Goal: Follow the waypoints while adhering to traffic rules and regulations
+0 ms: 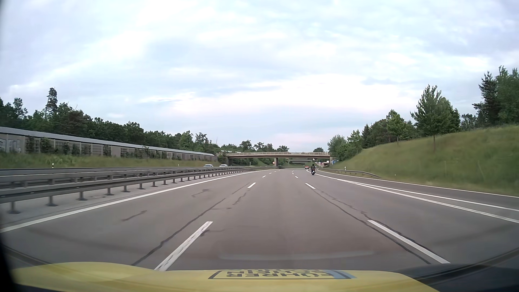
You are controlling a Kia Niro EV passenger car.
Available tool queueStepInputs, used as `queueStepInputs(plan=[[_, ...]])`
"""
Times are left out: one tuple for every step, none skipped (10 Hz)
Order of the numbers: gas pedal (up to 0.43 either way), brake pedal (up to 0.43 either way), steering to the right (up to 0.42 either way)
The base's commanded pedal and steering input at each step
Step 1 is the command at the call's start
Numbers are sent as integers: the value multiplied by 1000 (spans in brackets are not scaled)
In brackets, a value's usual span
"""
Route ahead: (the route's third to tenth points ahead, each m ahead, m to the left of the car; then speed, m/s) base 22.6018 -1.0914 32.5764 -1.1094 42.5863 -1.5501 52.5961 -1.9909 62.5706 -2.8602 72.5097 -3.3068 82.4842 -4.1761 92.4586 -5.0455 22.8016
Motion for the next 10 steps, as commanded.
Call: queueStepInputs(plan=[[87,0,8],[79,0,8],[79,0,8],[47,0,7],[47,0,8],[47,0,7],[59,0,7],[59,0,7],[59,0,7],[59,0,7]])
